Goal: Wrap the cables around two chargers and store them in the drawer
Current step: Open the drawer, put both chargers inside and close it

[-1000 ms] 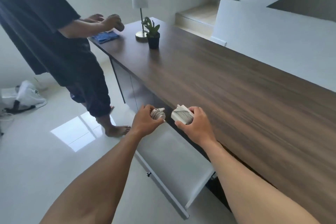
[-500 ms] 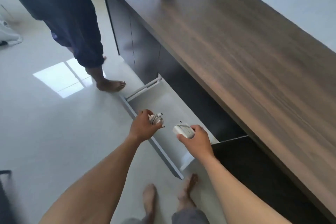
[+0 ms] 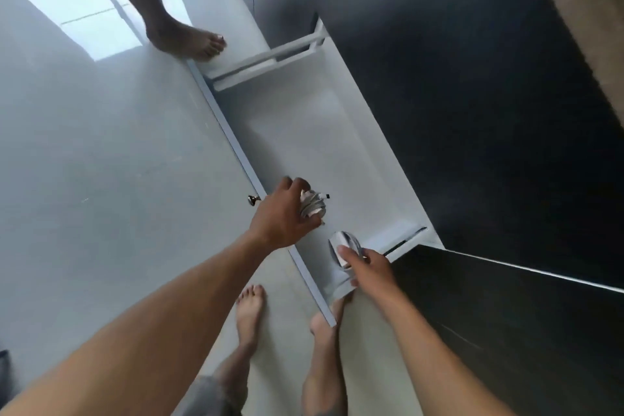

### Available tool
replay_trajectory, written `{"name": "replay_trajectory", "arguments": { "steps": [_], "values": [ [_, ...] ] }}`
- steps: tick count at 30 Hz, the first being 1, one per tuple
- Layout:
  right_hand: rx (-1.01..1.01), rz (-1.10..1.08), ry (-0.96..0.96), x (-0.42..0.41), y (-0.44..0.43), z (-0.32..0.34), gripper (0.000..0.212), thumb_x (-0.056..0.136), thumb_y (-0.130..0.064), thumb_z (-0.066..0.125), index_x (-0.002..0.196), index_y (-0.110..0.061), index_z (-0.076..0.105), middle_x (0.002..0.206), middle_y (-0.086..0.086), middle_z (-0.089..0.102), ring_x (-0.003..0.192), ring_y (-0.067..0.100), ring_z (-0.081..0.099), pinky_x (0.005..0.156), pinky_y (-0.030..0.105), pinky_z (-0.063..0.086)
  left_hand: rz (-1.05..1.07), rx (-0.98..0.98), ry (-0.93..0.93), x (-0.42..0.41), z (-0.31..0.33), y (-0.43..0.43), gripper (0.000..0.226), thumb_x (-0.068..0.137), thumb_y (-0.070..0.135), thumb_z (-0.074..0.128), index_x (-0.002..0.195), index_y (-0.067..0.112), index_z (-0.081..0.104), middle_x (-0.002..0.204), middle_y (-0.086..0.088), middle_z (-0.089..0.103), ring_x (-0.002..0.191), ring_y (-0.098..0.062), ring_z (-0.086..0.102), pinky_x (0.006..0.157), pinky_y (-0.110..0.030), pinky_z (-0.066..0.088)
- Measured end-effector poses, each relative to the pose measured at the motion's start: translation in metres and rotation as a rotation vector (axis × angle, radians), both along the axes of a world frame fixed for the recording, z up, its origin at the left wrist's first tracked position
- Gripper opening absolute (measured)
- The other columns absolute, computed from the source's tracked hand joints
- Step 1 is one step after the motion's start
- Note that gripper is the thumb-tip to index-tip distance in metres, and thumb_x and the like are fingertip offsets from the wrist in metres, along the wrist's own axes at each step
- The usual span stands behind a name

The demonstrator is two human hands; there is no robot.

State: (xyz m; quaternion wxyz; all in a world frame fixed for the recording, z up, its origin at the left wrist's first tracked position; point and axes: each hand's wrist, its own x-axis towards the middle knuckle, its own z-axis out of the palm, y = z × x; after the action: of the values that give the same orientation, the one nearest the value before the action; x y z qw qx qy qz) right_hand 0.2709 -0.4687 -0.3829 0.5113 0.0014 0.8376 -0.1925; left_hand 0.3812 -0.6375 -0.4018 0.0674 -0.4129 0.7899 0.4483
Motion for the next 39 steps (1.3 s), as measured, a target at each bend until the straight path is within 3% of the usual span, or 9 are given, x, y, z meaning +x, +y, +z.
{"name": "replay_trajectory", "arguments": {
  "steps": [4,7,11,14,17,26,31,35,39],
  "values": [
    [0.001,-0.034,-0.057,-0.025,-0.010,-0.049,0.027,0.087,-0.044,0.064,0.085,-0.016,0.065,0.087,0.001,0.065,0.086,0.022,0.067,0.071,0.026,0.055,-0.121,-0.063,-0.052,-0.044,-0.054,-0.019,0.060,0.077,0.033,0.073,0.126,0.011,0.047,0.123,-0.012,0.047,0.094,-0.037,0.061,0.079,-0.042,0.053],
    [-0.053,0.035,0.007,-0.039,-0.020,-0.080,0.033,0.086,-0.044,0.064,0.102,-0.015,0.065,0.093,-0.001,0.066,0.090,0.018,0.065,0.079,0.031,0.055,-0.175,-0.062,-0.110,-0.068,-0.091,-0.035,0.056,0.080,0.026,0.071,0.125,0.007,0.043,0.125,-0.013,0.043,0.093,-0.039,0.060,0.074,-0.040,0.052],
    [-0.043,0.126,0.158,-0.051,-0.029,-0.121,0.048,0.079,-0.038,0.072,0.118,-0.019,0.051,0.105,-0.004,0.057,0.087,0.011,0.057,0.062,0.019,0.043,-0.205,-0.061,-0.162,-0.085,-0.132,-0.044,0.050,0.082,0.017,0.067,0.124,0.005,0.042,0.125,-0.015,0.041,0.085,-0.039,0.058,0.069,-0.039,0.047],
    [-0.030,0.189,0.284,-0.055,-0.030,-0.151,0.059,0.072,-0.037,0.078,0.119,-0.017,0.047,0.115,0.001,0.053,0.102,0.023,0.056,0.081,0.035,0.053,-0.237,-0.060,-0.173,-0.091,-0.153,-0.046,0.049,0.082,0.015,0.067,0.123,0.005,0.043,0.125,-0.014,0.042,0.074,-0.032,0.049,0.066,-0.039,0.044],
    [-0.035,0.274,0.391,-0.053,-0.032,-0.173,0.061,0.071,-0.033,0.079,0.119,-0.013,0.045,0.121,0.005,0.049,0.111,0.027,0.049,0.092,0.046,0.049,-0.292,-0.041,-0.194,-0.092,-0.169,-0.051,0.053,0.079,0.014,0.068,0.125,0.009,0.042,0.125,-0.012,0.042,0.076,-0.034,0.050,0.073,-0.044,0.050],
    [-0.126,0.241,0.418,-0.047,-0.030,-0.187,0.081,0.072,-0.032,0.081,0.136,-0.011,0.035,0.136,0.009,0.040,0.124,0.027,0.035,0.101,0.048,0.042,-0.322,-0.015,-0.195,-0.092,-0.175,-0.052,0.061,0.082,0.019,0.068,0.134,0.010,0.038,0.129,-0.014,0.042,0.092,-0.040,0.060,0.080,-0.048,0.052],
    [-0.112,0.186,0.407,-0.047,-0.031,-0.169,0.090,0.072,-0.031,0.081,0.143,-0.015,0.028,0.144,0.008,0.033,0.131,0.027,0.029,0.101,0.044,0.042,-0.341,-0.027,-0.269,-0.080,-0.159,-0.053,0.077,0.083,0.013,0.066,0.147,0.019,0.023,0.134,-0.015,0.040,0.081,-0.035,0.055,0.070,-0.041,0.051],
    [-0.158,0.151,0.470,-0.036,-0.033,-0.154,0.075,0.076,-0.030,0.076,0.138,-0.017,0.034,0.140,0.005,0.035,0.126,0.023,0.030,0.098,0.042,0.044,-0.342,-0.098,-0.353,-0.072,-0.145,-0.057,0.080,0.084,0.011,0.065,0.149,0.022,0.019,0.135,-0.016,0.039,0.077,-0.031,0.051,0.060,-0.035,0.043],
    [-0.262,-0.051,0.571,-0.013,-0.044,-0.137,0.025,0.091,-0.020,0.058,0.115,-0.013,0.054,0.116,0.004,0.056,0.105,0.018,0.053,0.086,0.036,0.052,-0.322,-0.205,-0.372,-0.066,-0.127,-0.063,0.070,0.086,0.010,0.059,0.146,0.022,0.025,0.133,-0.011,0.047,0.081,-0.032,0.056,0.062,-0.036,0.039]
  ]
}}
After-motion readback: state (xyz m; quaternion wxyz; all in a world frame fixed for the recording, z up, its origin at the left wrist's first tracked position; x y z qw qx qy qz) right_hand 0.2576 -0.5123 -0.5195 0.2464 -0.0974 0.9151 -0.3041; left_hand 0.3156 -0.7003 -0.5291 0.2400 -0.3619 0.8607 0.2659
